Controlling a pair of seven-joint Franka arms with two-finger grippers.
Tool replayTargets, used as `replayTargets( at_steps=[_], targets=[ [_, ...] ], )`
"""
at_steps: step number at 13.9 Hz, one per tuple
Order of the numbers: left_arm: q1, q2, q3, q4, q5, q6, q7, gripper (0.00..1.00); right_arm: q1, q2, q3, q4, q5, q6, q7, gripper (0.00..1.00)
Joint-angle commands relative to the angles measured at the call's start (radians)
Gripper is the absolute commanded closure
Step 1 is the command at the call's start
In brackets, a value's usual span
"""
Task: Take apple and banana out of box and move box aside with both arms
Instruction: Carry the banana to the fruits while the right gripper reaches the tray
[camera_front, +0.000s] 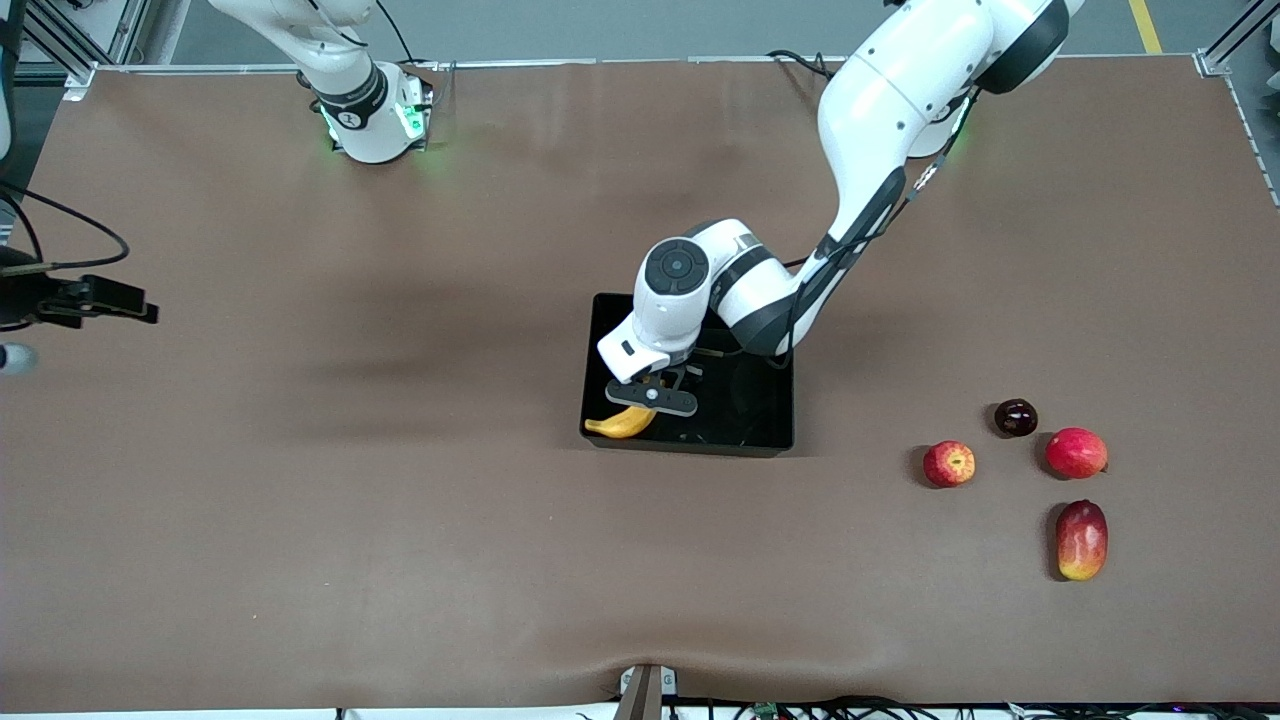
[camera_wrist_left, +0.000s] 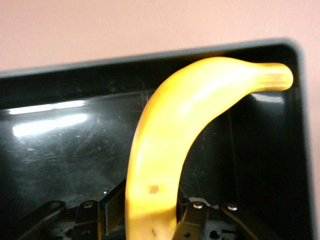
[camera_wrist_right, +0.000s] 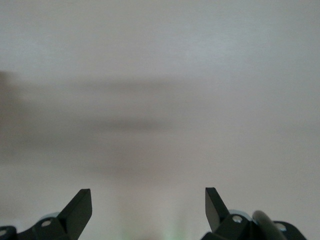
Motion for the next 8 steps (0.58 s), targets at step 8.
replayTargets(
  at_steps=[8],
  targets=[
    [0.211, -0.217, 0.003, -0.01, 0.011, -0.179, 0.271, 1.0, 0.301, 0.082, 0.004, -0.006, 0.21, 0.146, 0.389, 0.0]
  ],
)
